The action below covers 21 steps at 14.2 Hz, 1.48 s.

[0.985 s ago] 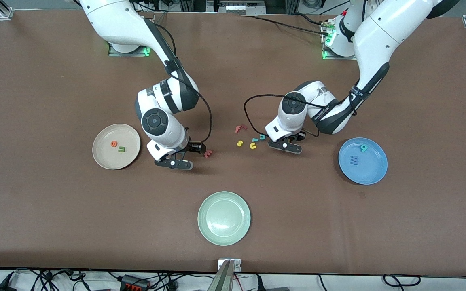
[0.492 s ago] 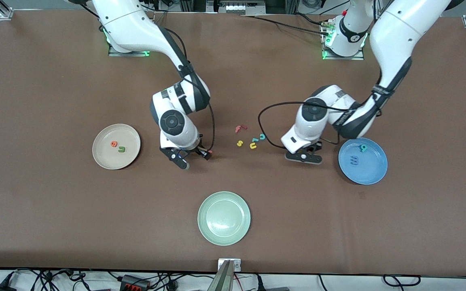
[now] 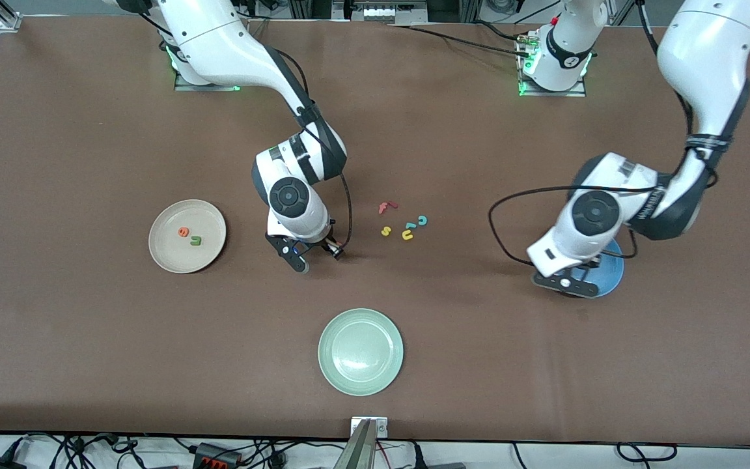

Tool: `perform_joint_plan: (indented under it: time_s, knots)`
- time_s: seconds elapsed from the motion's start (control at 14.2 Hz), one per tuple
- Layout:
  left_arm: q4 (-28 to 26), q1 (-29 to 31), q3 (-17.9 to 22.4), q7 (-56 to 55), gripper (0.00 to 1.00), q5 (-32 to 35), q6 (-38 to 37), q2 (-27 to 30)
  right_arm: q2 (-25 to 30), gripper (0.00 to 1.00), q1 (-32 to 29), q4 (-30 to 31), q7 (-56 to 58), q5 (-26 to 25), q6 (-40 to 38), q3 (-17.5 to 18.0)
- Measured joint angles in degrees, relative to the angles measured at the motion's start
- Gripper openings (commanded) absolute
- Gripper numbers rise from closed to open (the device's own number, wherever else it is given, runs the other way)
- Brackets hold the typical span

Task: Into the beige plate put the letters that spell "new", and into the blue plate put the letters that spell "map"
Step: 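Place the yellow d on the blue plate while the right grasps the w, then carry the pink w to the beige plate while the left gripper withdraws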

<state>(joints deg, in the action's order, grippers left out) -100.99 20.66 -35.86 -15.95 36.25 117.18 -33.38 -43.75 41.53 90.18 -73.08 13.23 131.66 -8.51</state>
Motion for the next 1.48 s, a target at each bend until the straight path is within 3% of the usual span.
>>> perform_joint_plan:
  time_s: [0.14,0.21,0.28,0.35,0.42,0.7,0.98,1.27,1.48]
  knots:
    - [0.10,3.30,0.30,3.00,0.11,0.00,-0.85,-0.26,-0.74,0.76,0.17,-1.07,-1.51,0.00,0.02,0.01]
    - [0.02,4.87,0.49,4.14,0.16,0.00,-0.94,-0.86,-1.08,0.75,0.37,-1.55,-1.99,0.00,0.02,0.01]
    - [-0.04,6.41,0.64,4.78,0.28,0.00,-0.89,-1.92,-1.44,0.72,0.56,-1.92,-2.41,0.00,0.08,0.02]
    - [-0.07,7.86,0.72,5.23,0.73,0.00,-0.52,-3.30,-1.81,0.71,0.68,-2.16,-2.67,0.00,0.32,0.02]
    - [-0.07,9.03,0.74,5.41,1.00,0.00,0.18,-4.64,-2.12,0.65,0.73,-2.28,-2.87,0.00,0.59,0.01]
    - [0.42,9.85,-0.44,5.41,1.00,0.00,0.14,-5.86,-2.54,0.49,0.74,-2.46,-3.00,0.00,0.99,0.01]
    - [3.59,9.78,-3.84,5.34,1.00,0.00,-5.20,-2.21,-2.55,0.38,0.74,-2.54,-3.00,-0.01,1.20,0.01]
    - [13.41,9.56,-9.48,5.34,1.00,0.00,-19.43,0.13,-2.57,0.32,0.76,-2.57,-2.99,-0.01,1.61,0.01]
    - [21.65,8.48,-10.98,5.34,1.00,-3.09,-29.51,0.60,-2.60,0.24,0.77,-2.58,-2.96,-0.01,1.89,0.01]
